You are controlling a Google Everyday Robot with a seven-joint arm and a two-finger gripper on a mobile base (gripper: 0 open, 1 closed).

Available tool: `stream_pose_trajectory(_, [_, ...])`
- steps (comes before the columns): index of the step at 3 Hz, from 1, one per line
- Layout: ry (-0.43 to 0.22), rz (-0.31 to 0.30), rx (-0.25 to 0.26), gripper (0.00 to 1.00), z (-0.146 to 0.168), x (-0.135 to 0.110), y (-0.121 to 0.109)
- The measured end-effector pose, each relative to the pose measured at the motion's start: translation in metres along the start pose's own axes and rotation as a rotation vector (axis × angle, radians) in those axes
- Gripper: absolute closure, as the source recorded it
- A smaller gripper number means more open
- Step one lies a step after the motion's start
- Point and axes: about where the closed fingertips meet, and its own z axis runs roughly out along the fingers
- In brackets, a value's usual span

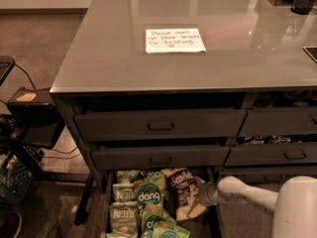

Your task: Pick brown chip bag from bottom drawer and place on counter

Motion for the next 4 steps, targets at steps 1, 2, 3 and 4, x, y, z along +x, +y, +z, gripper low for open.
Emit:
stream_pose_trajectory(1, [-0.006, 0.095, 0.012, 0.00, 0.024, 0.014, -0.023])
stream_pose_trajectory(2, [0.004, 0.096, 0.013, 0.00, 0.030, 0.016, -0.022])
stream_pose_trajectory(3, [0.014, 0.116, 0.006, 0.00, 0.046, 0.023, -0.023])
stream_pose_trajectory(4, [0.016, 0.138, -0.001, 0.00, 0.061, 0.030, -0.025])
